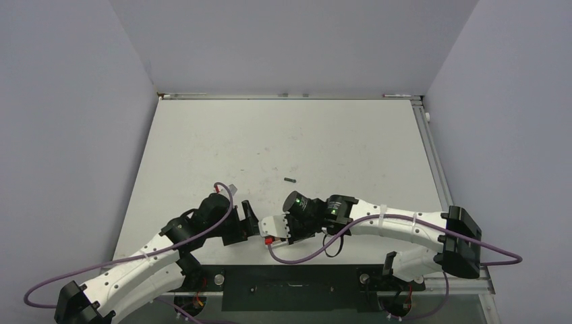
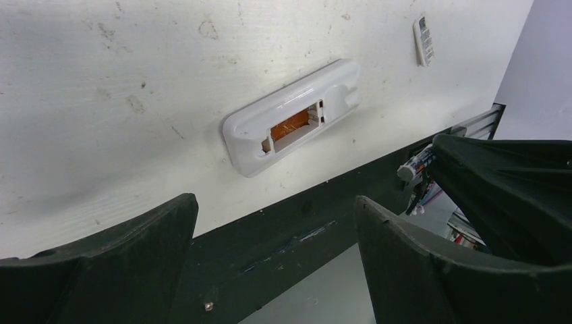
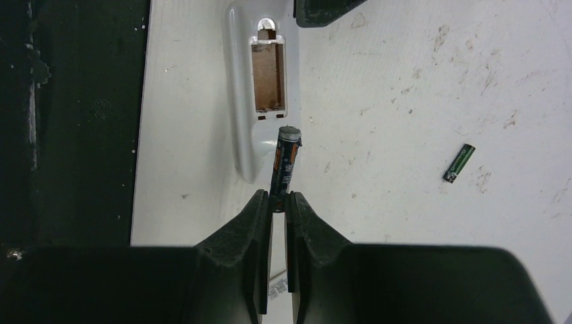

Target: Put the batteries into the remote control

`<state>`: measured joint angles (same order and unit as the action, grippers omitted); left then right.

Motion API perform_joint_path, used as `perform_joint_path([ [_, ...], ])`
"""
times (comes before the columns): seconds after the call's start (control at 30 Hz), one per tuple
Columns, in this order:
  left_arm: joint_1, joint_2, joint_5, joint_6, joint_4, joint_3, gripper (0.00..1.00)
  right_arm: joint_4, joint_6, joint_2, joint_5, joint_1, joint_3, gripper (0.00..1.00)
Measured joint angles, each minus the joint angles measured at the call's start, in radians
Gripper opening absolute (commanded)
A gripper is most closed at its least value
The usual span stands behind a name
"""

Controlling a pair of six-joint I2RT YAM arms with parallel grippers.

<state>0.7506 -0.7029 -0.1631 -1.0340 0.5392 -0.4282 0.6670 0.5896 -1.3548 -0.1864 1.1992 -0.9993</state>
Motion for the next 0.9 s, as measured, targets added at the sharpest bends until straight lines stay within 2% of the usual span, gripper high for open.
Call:
perform_joint_path([
  [0.57, -0.006, 0.042, -0.129, -0.102, -0.196, 0.142, 0.83, -0.035, 0.055, -0.063, 0.023, 0.033, -0.005, 0.08],
  [0.9, -0.007, 0.035, -0.144, -0.126, -0.237, 0.159, 0.83, -0.037, 0.08, -0.137, 0.025, 0.035, -0.005, 0.08],
])
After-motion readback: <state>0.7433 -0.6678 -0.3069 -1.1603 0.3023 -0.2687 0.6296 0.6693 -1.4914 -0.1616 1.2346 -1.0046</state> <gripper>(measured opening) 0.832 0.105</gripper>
